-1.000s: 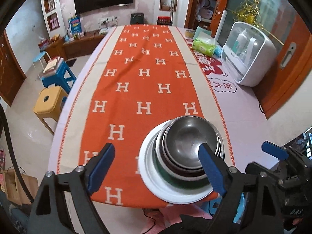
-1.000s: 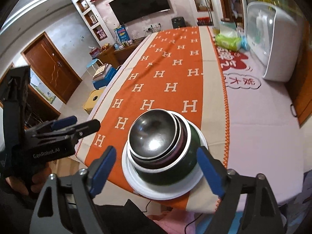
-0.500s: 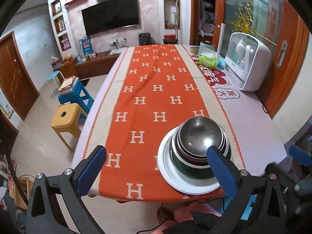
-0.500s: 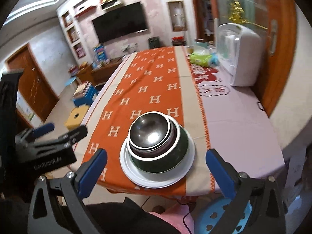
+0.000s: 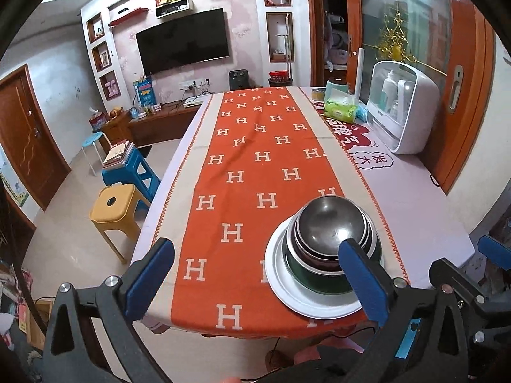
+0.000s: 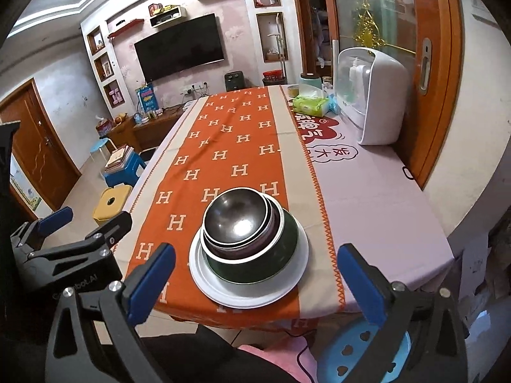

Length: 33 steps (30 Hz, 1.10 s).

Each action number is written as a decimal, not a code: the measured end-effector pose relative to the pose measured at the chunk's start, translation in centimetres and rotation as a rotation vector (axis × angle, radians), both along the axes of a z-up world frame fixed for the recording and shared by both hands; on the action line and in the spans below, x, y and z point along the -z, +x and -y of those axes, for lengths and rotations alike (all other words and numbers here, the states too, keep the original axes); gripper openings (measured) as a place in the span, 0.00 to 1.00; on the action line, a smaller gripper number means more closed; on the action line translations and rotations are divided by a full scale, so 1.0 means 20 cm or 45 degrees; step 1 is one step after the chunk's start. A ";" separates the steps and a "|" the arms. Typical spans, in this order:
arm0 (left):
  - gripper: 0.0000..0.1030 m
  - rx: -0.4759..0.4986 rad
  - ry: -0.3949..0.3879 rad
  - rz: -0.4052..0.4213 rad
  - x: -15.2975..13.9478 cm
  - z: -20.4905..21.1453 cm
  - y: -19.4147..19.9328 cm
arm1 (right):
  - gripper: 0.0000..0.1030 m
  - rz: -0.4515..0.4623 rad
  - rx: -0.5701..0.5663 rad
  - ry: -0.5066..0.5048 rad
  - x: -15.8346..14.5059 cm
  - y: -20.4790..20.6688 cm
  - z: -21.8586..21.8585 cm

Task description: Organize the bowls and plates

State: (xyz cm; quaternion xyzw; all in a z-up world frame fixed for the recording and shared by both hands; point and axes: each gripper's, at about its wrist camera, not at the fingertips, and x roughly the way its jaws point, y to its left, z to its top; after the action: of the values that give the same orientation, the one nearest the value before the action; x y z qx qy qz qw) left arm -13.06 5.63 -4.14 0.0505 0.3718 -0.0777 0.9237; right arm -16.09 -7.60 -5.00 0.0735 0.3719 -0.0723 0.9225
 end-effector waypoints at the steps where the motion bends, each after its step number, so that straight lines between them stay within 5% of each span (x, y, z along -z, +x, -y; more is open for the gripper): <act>1: 0.99 0.001 -0.001 -0.002 0.00 0.00 0.00 | 0.99 -0.002 -0.003 0.004 0.00 0.00 0.00; 33: 0.99 0.004 -0.013 -0.075 0.07 -0.02 0.03 | 0.99 -0.047 -0.037 0.008 0.05 0.03 -0.05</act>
State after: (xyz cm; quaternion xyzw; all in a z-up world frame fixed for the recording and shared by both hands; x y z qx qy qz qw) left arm -12.42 6.11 -5.48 0.0439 0.3985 -0.0824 0.9124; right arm -15.41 -6.62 -5.98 0.0698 0.3901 -0.0592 0.9162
